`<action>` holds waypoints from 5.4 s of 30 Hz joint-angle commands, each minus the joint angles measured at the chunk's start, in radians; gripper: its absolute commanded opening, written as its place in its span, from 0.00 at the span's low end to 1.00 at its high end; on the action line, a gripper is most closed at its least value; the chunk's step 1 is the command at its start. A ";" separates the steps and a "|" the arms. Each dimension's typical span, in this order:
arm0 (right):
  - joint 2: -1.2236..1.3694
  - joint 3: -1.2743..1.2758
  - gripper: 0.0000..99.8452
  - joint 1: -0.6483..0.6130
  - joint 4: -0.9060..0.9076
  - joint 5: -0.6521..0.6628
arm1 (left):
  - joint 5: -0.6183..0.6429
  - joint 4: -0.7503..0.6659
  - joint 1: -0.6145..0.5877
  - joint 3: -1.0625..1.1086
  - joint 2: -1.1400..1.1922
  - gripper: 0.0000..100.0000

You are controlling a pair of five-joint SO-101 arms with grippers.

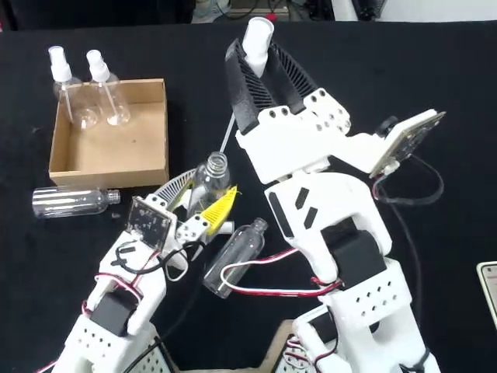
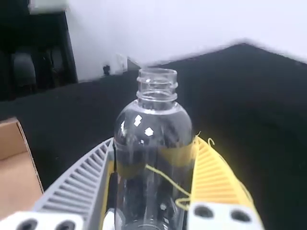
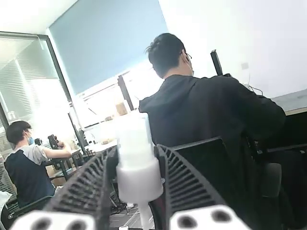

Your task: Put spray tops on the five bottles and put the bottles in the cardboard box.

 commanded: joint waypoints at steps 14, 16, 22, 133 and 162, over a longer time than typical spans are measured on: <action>0.143 0.002 0.01 -0.011 -0.126 0.003 | -0.008 -0.040 0.012 -0.028 -0.011 0.14; 0.145 0.002 0.01 -0.012 -0.123 0.003 | -0.008 -0.040 0.012 -0.024 -0.011 0.14; 0.147 0.025 0.01 -0.014 -0.118 0.098 | -0.008 -0.040 0.012 -0.021 -0.011 0.14; 0.002 0.305 0.01 -0.041 0.152 0.143 | -0.009 -0.038 0.012 -0.018 -0.011 0.14; -0.199 0.390 0.01 -0.127 0.313 0.273 | -0.009 -0.038 0.012 -0.018 -0.011 0.14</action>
